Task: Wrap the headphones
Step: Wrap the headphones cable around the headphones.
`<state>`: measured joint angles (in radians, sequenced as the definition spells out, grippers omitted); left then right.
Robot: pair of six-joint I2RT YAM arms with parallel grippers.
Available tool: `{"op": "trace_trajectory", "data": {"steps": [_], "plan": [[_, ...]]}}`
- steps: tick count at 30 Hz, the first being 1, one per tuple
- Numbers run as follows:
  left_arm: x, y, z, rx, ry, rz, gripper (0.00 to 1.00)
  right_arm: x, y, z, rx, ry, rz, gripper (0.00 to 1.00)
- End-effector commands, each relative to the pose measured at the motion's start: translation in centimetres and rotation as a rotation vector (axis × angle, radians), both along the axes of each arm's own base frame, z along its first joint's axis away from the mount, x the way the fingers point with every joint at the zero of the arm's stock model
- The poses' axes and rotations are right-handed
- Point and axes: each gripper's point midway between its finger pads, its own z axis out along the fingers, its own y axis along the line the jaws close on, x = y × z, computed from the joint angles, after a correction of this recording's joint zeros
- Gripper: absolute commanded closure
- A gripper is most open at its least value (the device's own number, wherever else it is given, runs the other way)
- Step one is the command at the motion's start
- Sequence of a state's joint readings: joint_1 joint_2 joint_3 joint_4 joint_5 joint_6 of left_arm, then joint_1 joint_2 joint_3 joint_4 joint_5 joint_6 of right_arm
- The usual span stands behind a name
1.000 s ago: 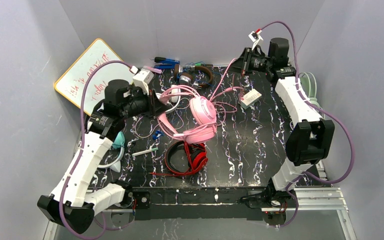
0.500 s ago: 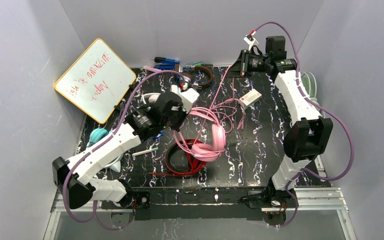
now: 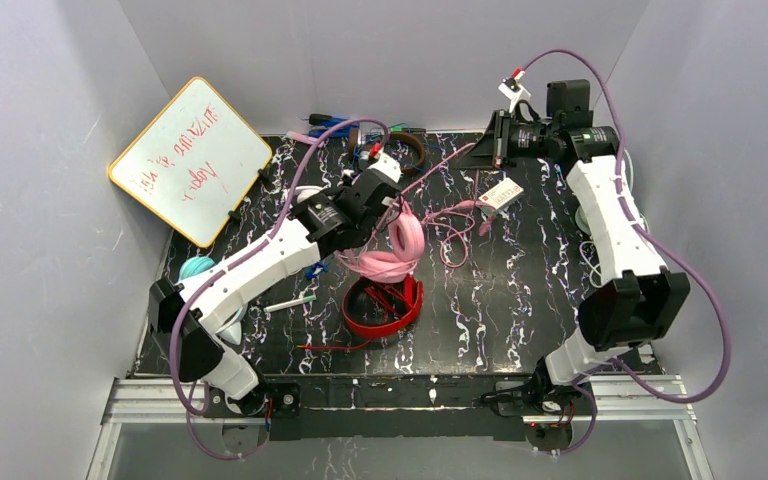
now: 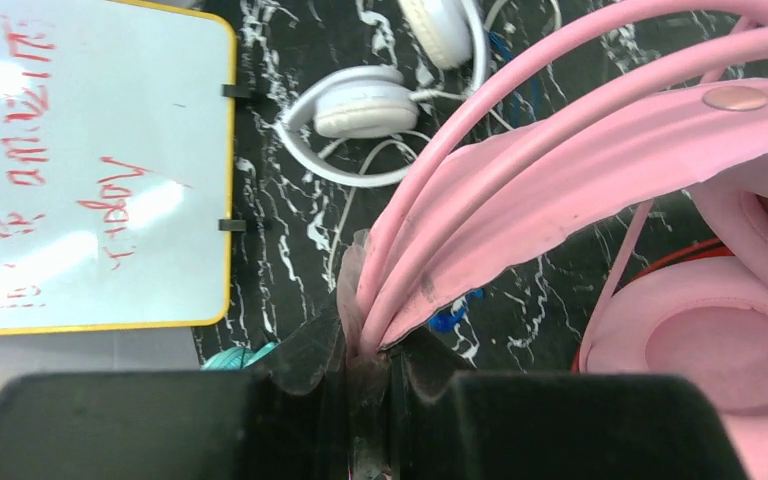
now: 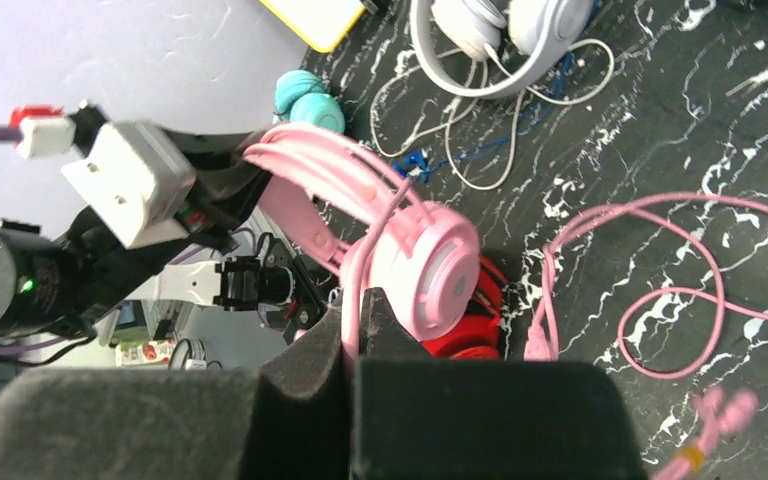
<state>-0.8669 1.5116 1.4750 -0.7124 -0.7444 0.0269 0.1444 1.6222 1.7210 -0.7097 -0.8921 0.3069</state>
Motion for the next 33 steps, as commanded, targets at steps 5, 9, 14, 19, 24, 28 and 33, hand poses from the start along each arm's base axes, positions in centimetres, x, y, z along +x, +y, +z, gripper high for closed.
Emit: {"op": "trace_trajectory", "data": {"steps": [5,9,14,19,24,28,33], "plan": [[1.6,0.6,7.2,-0.201,-0.222,0.193,1.00,-4.9,1.0,5.6,0.109,-0.073,0.085,0.99],[2.2,0.4,8.4,-0.236,-0.266,0.228,1.00,-6.6,1.7,6.0,0.130,-0.070,0.121,0.99],[3.3,1.6,9.4,-0.176,-0.363,0.362,1.00,-8.4,2.2,7.2,0.168,-0.077,0.152,0.99],[4.6,0.3,10.8,-0.274,-0.413,0.420,1.00,-9.7,2.8,7.2,0.189,-0.058,0.178,0.99],[5.6,-0.6,11.9,-0.418,-0.492,0.521,1.00,-12.1,4.9,6.2,0.230,-0.028,0.238,0.95],[6.1,-1.5,13.0,-0.627,-0.516,0.568,1.00,-12.7,5.9,4.7,0.223,-0.007,0.230,0.93],[6.5,-1.8,14.7,-0.873,-0.549,0.627,1.00,-12.9,6.8,3.2,0.201,0.007,0.213,0.92]]}}
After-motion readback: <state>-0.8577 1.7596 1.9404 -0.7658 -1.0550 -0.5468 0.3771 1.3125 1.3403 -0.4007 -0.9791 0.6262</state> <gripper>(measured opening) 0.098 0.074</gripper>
